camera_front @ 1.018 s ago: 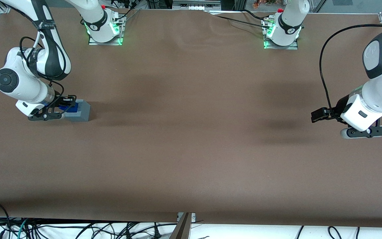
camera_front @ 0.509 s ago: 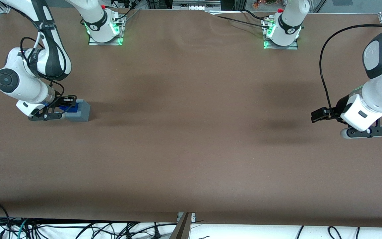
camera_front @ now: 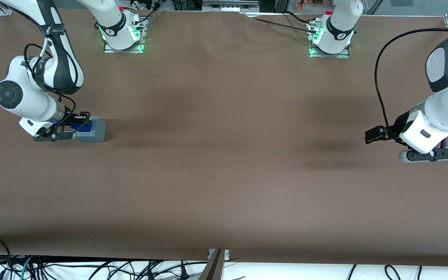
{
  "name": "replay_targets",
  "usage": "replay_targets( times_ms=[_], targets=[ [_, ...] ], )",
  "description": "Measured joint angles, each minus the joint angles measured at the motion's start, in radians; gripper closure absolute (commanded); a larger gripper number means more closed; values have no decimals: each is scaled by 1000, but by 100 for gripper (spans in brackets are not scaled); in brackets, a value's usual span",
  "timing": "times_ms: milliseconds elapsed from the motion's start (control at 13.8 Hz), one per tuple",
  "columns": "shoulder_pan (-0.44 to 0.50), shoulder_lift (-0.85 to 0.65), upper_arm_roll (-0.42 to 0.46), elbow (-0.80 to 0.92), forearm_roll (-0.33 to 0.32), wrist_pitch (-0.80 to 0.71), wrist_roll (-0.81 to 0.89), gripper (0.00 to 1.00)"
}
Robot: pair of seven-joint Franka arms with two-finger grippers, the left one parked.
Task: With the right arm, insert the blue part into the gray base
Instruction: 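Align the blue part with the base's hole and press it down, then open the right gripper to release the blue part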
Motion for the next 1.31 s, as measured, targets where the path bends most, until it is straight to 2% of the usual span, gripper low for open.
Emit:
replay_targets(
  times_ms=[218,291,364,436,509,582,1309],
  targets=[
    [0,0,0,0,0,0,0,49],
    [0,0,0,0,0,0,0,33],
    [0,0,0,0,0,0,0,25],
    [0,0,0,0,0,0,0,11],
    [0,0,0,0,0,0,0,6],
    [0,0,0,0,0,0,0,2],
    [0,-12,0,3,4,-32,0,2]
  ],
)
